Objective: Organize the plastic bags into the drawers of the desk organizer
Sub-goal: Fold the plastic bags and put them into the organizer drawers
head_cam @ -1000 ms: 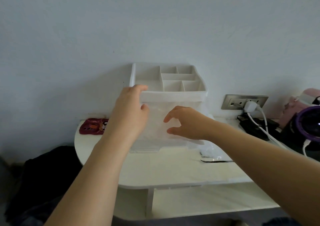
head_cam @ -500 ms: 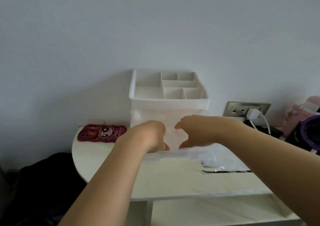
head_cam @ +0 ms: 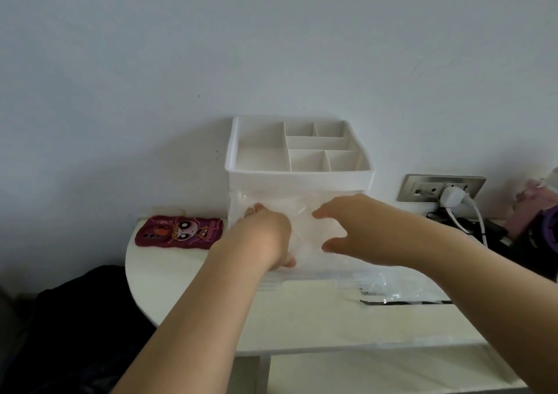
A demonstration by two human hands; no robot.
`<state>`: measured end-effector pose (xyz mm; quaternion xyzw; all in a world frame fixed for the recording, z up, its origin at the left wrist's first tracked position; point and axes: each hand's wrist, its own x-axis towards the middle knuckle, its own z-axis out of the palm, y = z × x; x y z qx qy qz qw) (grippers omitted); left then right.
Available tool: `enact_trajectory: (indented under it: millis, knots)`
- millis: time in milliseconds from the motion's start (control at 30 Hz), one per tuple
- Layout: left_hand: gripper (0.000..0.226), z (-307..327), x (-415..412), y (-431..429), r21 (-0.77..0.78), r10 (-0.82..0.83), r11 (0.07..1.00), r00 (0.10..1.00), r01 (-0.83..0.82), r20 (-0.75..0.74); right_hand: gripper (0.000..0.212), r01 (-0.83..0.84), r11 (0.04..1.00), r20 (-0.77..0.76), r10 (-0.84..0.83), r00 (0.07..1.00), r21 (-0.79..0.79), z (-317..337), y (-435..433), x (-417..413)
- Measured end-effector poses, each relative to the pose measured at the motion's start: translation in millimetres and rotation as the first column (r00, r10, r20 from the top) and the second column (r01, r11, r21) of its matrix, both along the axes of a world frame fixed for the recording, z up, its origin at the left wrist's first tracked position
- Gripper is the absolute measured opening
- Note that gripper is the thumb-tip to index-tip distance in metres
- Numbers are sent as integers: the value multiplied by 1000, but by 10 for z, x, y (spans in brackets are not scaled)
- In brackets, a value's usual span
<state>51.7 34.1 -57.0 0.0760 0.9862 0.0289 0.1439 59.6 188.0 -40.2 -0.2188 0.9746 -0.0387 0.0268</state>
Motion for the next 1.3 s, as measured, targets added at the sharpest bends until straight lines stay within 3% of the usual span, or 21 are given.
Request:
enact_trajectory:
  millis: [133,233,367,467,533,600,667,733,867,967,1200,1300]
  knots:
    - [54,-11,23,1,-12,34,999,999,-34,-2,44,12,988,78,-24,997,151,-71,-108,9]
    - [43,-17,31,-11,9,16,1000,996,-15,-93,39,26,994,-23,-23,999,106,-66,-20,-35]
    - [45,26,59,-75,114,-22,992,969,51,-246,23,-25,969,-179,-20,984,-247,75,253,38]
    - [50,11,101,-23,239,0,966,930,95,-369,11,-59,802,-302,-155,941,-595,5,544,186]
    - [46,-45,134,47,330,35,935,891,131,-453,14,23,731,-262,-273,926,-682,-168,749,246]
    - [36,-115,190,110,378,73,911,833,168,-548,19,193,779,-125,-328,936,-597,-386,938,267]
    - [27,-180,262,170,418,105,882,774,217,-624,21,333,878,105,-316,943,-343,-583,1097,274]
    - [23,-232,314,226,439,116,860,737,261,-666,22,320,944,265,-289,920,-79,-765,1206,274]
    - [18,-280,345,256,432,118,850,690,301,-714,33,306,933,276,-350,895,190,-1031,1261,222]
    - [17,-301,341,262,408,108,861,676,303,-729,49,291,930,222,-339,914,223,-1203,1305,119]
    - [17,-329,320,257,446,126,847,703,291,-699,66,369,926,271,-378,885,83,-1355,1383,-108]
    - [17,-340,331,259,435,132,856,694,280,-708,41,404,913,140,-408,902,62,-1343,1363,-119]
